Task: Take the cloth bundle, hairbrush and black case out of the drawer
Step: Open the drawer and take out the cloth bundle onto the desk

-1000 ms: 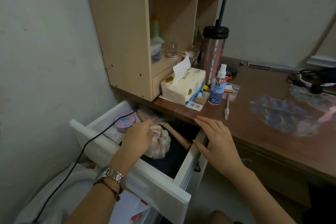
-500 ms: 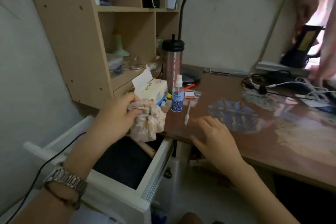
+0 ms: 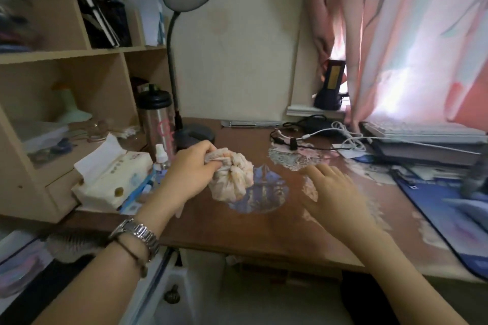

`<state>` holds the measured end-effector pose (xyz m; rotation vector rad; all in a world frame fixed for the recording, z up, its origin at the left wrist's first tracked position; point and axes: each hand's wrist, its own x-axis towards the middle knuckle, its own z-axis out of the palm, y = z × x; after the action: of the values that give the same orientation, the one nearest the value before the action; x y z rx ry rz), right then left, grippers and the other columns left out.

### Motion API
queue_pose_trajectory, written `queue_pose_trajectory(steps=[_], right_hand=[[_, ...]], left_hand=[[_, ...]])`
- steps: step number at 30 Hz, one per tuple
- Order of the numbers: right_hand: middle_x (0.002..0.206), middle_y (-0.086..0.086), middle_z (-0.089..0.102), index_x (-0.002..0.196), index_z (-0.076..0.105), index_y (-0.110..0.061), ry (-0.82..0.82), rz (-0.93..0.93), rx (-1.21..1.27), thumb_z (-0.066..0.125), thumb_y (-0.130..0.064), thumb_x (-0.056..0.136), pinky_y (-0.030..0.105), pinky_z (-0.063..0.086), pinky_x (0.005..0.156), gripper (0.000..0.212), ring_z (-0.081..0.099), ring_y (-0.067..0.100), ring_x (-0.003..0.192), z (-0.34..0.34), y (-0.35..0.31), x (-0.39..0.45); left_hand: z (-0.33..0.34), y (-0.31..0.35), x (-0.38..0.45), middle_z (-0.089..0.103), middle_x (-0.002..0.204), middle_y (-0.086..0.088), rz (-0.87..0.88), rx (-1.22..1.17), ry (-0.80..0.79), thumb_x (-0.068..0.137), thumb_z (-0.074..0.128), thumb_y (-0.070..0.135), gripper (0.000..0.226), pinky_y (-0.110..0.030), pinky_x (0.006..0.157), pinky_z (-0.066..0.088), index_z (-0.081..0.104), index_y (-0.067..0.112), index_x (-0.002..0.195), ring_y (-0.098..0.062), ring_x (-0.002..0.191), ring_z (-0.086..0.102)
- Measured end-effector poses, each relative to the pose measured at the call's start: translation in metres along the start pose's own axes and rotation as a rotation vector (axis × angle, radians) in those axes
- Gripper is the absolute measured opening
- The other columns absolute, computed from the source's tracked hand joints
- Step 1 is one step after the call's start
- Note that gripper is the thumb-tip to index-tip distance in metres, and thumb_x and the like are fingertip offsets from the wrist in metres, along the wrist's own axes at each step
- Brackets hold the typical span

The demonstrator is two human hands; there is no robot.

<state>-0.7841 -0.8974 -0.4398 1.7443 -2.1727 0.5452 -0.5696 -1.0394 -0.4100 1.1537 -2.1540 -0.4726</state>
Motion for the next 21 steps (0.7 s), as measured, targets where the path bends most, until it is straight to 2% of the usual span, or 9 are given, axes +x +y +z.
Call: queue_pose_trajectory(steps=[4,9,14,17,21], right_hand=[[0.112,0.001,0.058,0.114,0.053,-0.021,-0.034,0.047,-0.026,0.062,-0.035,0.082,0.037,0.043,0.082,0.036,0.053,0.026,0.106,-0.004,0.034,0.001],[0.121,-0.003,0.054,0.121,0.047,-0.025,-0.065,0.071,-0.024,0.060,-0.040,0.084,0.032,0.043,0.088,0.042,0.050,0.019,0.111,0.005,0.057,0.008],[0.113,-0.002,0.056,0.118,0.050,-0.023,-0.065,0.060,-0.007,0.060,-0.038,0.084,0.032,0.041,0.083,0.039,0.052,0.022,0.105,0.018,0.062,0.017],[0.111,-0.001,0.057,0.116,0.051,-0.021,-0.073,0.054,0.006,0.060,-0.037,0.084,0.033,0.041,0.081,0.037,0.052,0.023,0.101,0.025,0.060,0.021],[0.112,0.000,0.057,0.115,0.050,-0.020,-0.090,0.048,0.018,0.059,-0.036,0.085,0.035,0.044,0.081,0.035,0.052,0.024,0.102,0.032,0.057,0.024]], left_hand=[[0.052,0.004,0.026,0.060,0.075,0.003,-0.080,-0.027,-0.086,0.086,0.061,0.023,0.005,-0.034,0.059,0.045,0.058,0.019,0.084,-0.017,0.071,0.058],[0.091,-0.004,0.045,0.061,0.082,-0.003,-0.137,-0.022,-0.078,0.086,0.059,0.019,0.005,-0.036,0.066,0.045,0.057,0.015,0.088,-0.025,0.079,0.059],[0.105,-0.012,0.055,0.062,0.083,-0.003,-0.171,-0.042,-0.012,0.088,0.056,0.022,0.006,-0.037,0.062,0.047,0.055,0.016,0.090,-0.022,0.075,0.059],[0.108,-0.016,0.060,0.062,0.086,-0.003,-0.182,-0.034,0.011,0.089,0.055,0.025,0.009,-0.032,0.055,0.039,0.054,0.016,0.092,-0.016,0.072,0.055],[0.111,-0.020,0.062,0.062,0.092,-0.004,-0.218,0.020,-0.165,0.086,0.055,0.040,0.026,-0.033,0.064,0.040,0.056,0.017,0.099,-0.022,0.082,0.057]])
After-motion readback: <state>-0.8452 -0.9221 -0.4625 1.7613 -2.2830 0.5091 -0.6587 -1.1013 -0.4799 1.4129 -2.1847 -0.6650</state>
